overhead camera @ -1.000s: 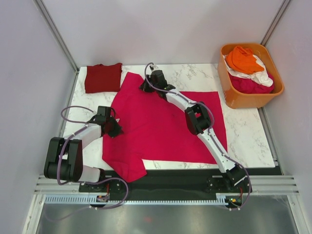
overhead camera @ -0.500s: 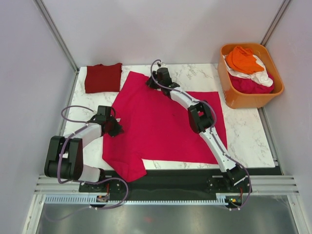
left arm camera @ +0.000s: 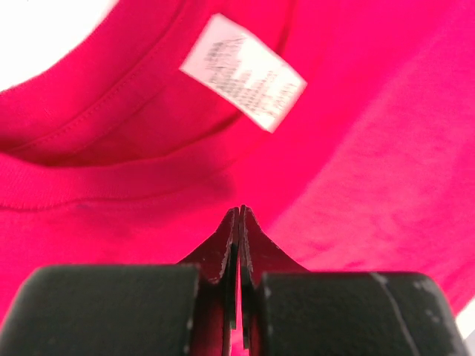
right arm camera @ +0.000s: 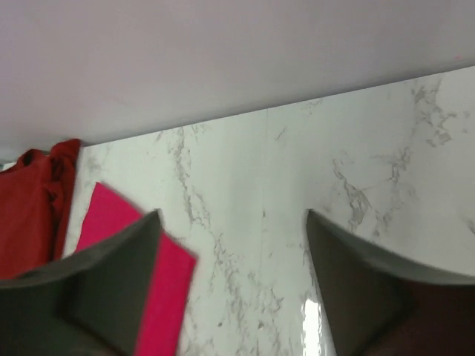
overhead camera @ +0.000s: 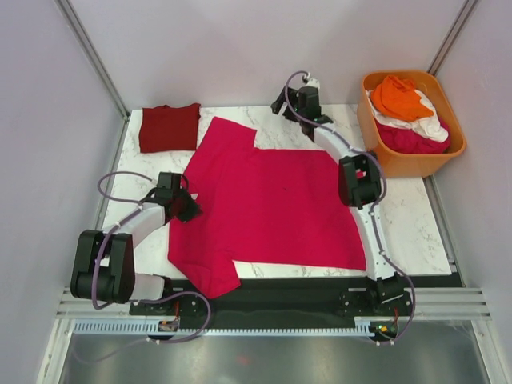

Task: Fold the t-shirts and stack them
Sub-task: Flatten the tshirt out

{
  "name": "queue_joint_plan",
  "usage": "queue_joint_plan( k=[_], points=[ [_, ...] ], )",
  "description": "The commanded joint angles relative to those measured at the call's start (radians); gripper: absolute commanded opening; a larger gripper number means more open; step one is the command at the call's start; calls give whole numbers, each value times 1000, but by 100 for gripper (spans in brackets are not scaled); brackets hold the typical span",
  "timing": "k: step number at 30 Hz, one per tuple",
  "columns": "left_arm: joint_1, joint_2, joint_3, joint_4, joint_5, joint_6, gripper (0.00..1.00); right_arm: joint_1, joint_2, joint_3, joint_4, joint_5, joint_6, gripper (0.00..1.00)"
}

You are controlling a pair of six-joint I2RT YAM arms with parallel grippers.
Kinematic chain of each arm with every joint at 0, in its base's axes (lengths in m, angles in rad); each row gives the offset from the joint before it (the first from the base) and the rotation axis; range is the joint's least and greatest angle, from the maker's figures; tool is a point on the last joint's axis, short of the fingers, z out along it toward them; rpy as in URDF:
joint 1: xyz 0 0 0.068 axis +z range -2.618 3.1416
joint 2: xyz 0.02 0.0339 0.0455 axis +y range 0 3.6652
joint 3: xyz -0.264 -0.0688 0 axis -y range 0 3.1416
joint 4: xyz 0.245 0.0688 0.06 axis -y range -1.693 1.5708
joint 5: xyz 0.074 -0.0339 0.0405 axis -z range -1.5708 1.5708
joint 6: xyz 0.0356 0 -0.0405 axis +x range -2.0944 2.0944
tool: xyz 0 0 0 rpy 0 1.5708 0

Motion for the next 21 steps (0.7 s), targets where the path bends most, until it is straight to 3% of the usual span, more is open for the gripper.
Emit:
queue_joint_plan(
  k=[1,6,9,12,13,15,20,21],
  points=[
    [-4,-131,7,8,-13,-23,2,59,-301,-158,56,-5,-101,98],
    [-19,-384,-52,8,-13,-23,2,186,-683,-467,10,125,-252,98],
    [-63,-601,-62,8,-13,-23,2,327,-885,-817,10,196,-251,98],
    [-108,-697,-58,8,-13,-23,2,350,-1007,-1002,19,40,-173,98],
    [-199,-712,-49,8,-13,-23,2,354,-1030,-1102,10,18,-143,98],
    [-261,-708,-53,8,-13,-23,2,370,-1102,-1179,-36,12,-146,98],
    [-420,-619,-37,8,-13,-23,2,470,-1246,-1363,-191,207,-183,98],
    [-451,-542,-20,8,-13,-23,2,481,-1269,-1383,-209,210,-183,98]
  ],
)
